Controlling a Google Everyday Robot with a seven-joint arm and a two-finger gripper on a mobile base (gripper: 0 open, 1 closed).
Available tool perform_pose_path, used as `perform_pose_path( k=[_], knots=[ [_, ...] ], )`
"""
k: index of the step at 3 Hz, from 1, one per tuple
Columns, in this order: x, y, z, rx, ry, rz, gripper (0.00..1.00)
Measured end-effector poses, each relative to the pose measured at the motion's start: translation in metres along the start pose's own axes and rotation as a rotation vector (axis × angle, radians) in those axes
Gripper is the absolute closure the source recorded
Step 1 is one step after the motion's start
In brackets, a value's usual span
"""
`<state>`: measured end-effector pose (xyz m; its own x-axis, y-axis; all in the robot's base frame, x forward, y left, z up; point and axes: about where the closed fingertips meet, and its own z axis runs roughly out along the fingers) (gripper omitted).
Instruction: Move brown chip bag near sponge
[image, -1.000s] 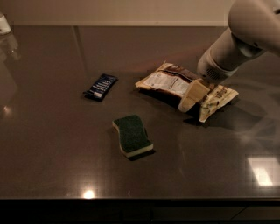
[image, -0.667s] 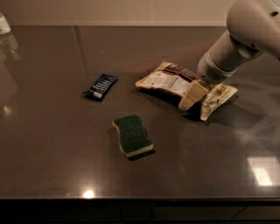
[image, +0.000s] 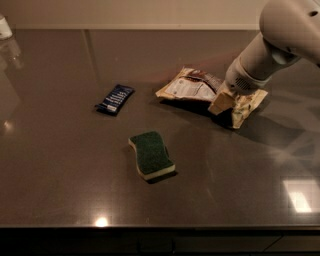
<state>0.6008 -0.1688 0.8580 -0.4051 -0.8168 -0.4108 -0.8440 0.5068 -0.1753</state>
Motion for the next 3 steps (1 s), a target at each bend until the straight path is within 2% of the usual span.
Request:
perform_pose_path(
  k=[1, 2, 3],
  knots=[
    [-0.006, 0.001, -0.006, -0.009, -0.012, -0.006, 0.85],
    [-0.015, 0.003, -0.015, -0.024, -0.037, -0.007, 1.0],
    [-0.03, 0.013, -0.029, -0.043, -0.078, -0.019, 1.0]
  ],
)
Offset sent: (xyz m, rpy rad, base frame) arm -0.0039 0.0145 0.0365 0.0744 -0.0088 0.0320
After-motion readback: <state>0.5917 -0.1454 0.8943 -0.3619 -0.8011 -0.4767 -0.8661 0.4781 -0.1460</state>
